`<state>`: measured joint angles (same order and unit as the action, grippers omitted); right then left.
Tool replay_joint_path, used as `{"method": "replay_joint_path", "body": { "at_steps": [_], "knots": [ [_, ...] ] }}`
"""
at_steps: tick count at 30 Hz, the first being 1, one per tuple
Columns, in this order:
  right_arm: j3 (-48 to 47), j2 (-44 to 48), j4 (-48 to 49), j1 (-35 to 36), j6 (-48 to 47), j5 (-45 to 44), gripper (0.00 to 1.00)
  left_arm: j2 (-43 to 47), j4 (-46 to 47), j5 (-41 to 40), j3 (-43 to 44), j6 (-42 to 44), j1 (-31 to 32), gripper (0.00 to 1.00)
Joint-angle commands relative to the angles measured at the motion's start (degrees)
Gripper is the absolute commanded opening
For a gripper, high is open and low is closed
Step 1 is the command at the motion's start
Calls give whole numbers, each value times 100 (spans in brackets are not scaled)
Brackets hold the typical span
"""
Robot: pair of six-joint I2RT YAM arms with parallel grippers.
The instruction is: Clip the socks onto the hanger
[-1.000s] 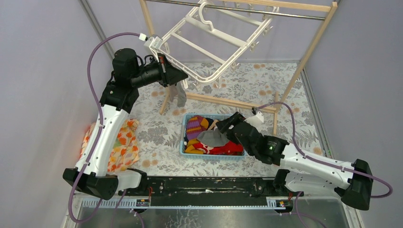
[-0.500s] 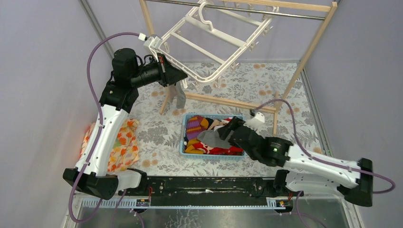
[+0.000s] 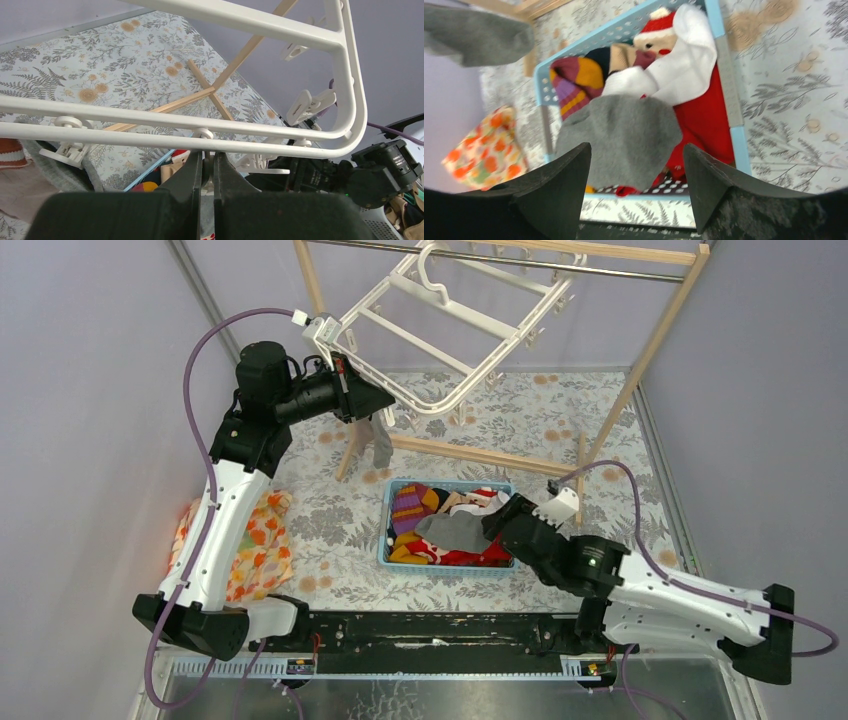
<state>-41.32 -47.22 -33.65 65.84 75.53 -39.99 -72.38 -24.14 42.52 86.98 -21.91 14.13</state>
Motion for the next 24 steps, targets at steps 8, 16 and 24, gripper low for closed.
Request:
{"method": "replay_joint_path", "body": {
  "at_steps": [8,16,24],
  "knots": [
    [-1113,-1438,4,-968,-1273,-2,64,17,-117,221,-9,18,-17,0],
    [-1058,-1719,220,-1407,-1700,991,56,9,-102,247,-47,50,-18,0],
    [-1020,-2221,418,-1583,-2092,1774,44,73,-82,257,-61,63,-24,0]
  ]
}}
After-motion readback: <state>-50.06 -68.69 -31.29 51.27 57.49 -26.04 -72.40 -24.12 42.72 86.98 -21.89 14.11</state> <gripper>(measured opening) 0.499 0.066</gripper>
